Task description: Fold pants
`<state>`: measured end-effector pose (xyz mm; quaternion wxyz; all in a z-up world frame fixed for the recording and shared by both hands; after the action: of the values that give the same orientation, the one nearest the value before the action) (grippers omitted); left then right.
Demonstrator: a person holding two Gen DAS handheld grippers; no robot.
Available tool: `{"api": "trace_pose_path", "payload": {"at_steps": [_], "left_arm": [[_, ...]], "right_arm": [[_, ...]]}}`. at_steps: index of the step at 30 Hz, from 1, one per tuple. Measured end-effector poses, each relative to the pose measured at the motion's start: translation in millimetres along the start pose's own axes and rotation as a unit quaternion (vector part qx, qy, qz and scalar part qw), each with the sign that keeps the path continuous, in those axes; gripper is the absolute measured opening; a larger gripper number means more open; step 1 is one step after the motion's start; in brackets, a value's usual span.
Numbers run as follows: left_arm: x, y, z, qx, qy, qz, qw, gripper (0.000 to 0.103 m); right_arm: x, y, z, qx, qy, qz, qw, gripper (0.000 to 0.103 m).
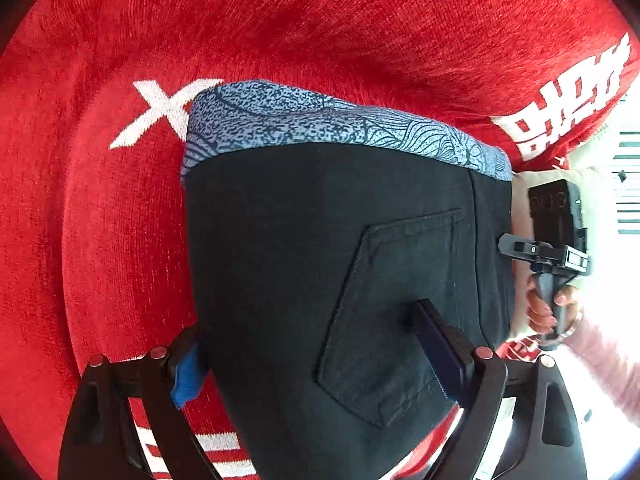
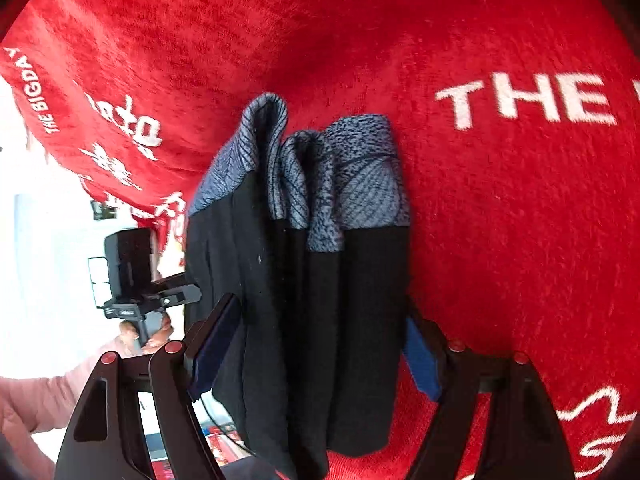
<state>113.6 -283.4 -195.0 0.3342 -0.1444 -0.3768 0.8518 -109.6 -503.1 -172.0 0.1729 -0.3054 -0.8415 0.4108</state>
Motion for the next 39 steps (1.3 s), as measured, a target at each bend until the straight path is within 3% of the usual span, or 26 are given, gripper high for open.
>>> {"api": "trace_pose_path", "payload": {"at_steps": [4,6,8,19,26,28,30,33,34,35,38,39], "left_arm": [[8.6,-10.7,16.9,-0.011,0.017,0.036,0.9991,0.068],[12.1,-18.6,22.1,-0.008,0.021,0.046,0.9987,0.056],[15.4,-25.8,26.7,-0.007,0.02,0.051,0.9985,0.053],[80.9,-58.5,73.1,-0.022,0.027,0.055,0.9978,0.053],[126.3,-43.2,54.5,-0.028,0.001,0.039,0.9989,0.053],[133.4,-29.3,41.3,-0.037,-0.01,0.028,0.9989,0.057],[139.0,-23.3,27.3,-0.053,-0.019,0.04,0.9976,0.082],[140.5,-26.2,19.4,-0.078,-0.024,0.061,0.9948,0.098],[140.9,-27.0,18.5,-0.087,-0.025,0.063,0.9939,0.101],[141.3,-29.5,18.9,-0.105,-0.024,0.066,0.992,0.102],[143.9,-36.0,25.7,-0.143,-0.018,0.069,0.9872,0.102],[145.3,-40.8,33.2,-0.171,-0.006,0.075,0.9824,0.102]], "right_arm": [[5.9,-5.8,-7.3,0.014,0.017,0.013,1.0,0.043],[12.0,-13.9,-7.8,0.002,0.029,0.023,0.999,0.04],[15.9,-20.3,-7.6,-0.003,0.029,0.029,0.999,0.039],[79.3,-59.9,-36.2,-0.05,0.039,0.018,0.998,0.038],[132.5,-48.7,-32.0,-0.039,0.049,0.008,0.998,0.038],[142.9,-40.8,-25.5,-0.018,0.043,0.006,0.999,0.04],[153.0,-32.7,-19.7,0.027,0.033,0.011,0.999,0.045],[157.6,-30.5,-18.9,0.069,0.029,0.039,0.996,0.059],[158.6,-30.7,-20.0,0.091,0.029,0.046,0.994,0.068],[159.9,-30.9,-24.3,0.114,0.026,0.053,0.992,0.071],[160.1,-34.1,-41.3,0.173,0.023,0.069,0.982,0.074],[162.7,-38.9,-46.2,0.202,0.026,0.074,0.976,0.074]]}}
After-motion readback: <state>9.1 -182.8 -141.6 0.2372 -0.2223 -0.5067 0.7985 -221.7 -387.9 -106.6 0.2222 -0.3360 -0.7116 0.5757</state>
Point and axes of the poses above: each gripper's, at about its wrist camera, not at the fingertips, and y roughly the way its jaws point, z to its right, x to its underside, the point moved 2 cm from there along y, roughly the way its jaws point, and after that the axes turned 9 degrees about x, right-handed, at the moved point
